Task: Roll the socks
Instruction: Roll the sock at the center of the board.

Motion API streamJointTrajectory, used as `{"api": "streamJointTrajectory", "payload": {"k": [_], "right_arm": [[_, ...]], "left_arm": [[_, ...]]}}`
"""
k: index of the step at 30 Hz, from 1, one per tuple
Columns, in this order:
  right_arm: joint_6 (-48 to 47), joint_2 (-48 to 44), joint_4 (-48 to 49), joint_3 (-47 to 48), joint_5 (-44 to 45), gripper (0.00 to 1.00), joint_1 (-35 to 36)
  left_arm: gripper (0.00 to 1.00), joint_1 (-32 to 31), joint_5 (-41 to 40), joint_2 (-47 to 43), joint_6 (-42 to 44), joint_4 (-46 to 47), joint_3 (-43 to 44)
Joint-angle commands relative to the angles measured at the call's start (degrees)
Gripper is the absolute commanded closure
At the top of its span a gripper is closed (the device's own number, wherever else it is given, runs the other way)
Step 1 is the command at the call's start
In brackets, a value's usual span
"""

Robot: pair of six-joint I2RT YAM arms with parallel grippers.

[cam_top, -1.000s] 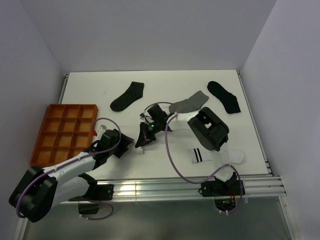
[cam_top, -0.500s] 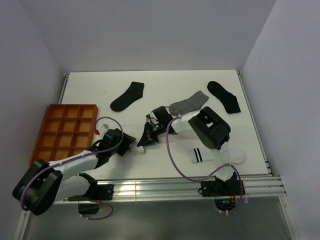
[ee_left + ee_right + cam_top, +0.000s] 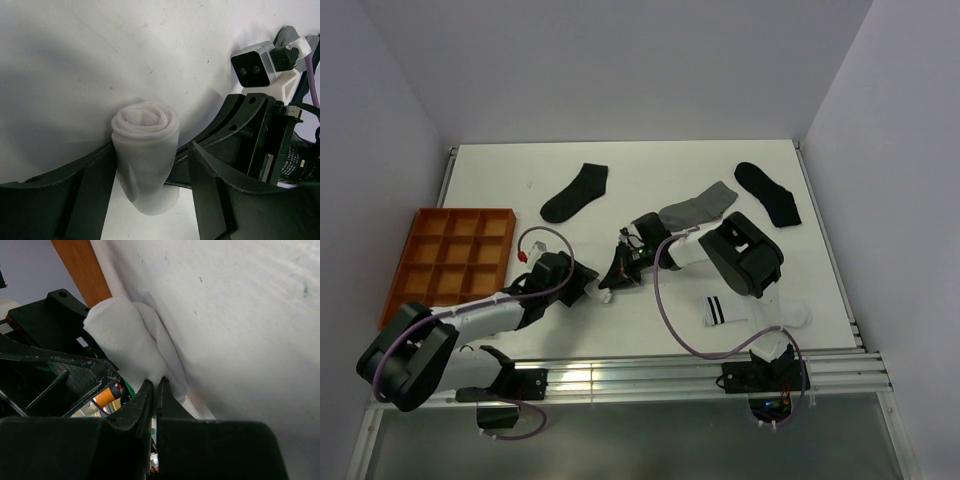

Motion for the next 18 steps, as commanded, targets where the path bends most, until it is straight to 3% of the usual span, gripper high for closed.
{"api": "streamJointTrajectory", "payload": {"k": [1, 8, 11, 14, 18], "right_arm": [[1.30, 4.45, -5.58, -2.64, 7.81, 1.00, -0.82], [1.40, 4.71, -5.49, -2.65, 7.98, 1.00, -0.82], [1.40, 4.62, -5.66, -2.65, 8.94, 0.94, -0.91], [0.87, 4.01, -6.10, -2.64, 10.61, 0.87, -0.82], [-0.45, 2.34, -6.72, -2.82, 13.16, 0.80, -1.00]], "left_arm": [[0.35, -0.63, 1.05, 3.92, 3.66, -5.17, -0.43], [0.40, -1.07, 1.67, 9.28, 3.66, -4.64, 0.35], [0.44, -1.51, 1.49, 11.92, 4.01, -6.56, 2.20], [0.51, -2.04, 0.97, 14.82, 4.63, -9.99, 4.75], [0.68, -2.65, 0.09, 18.94, 5.24, -14.91, 7.56]]}}
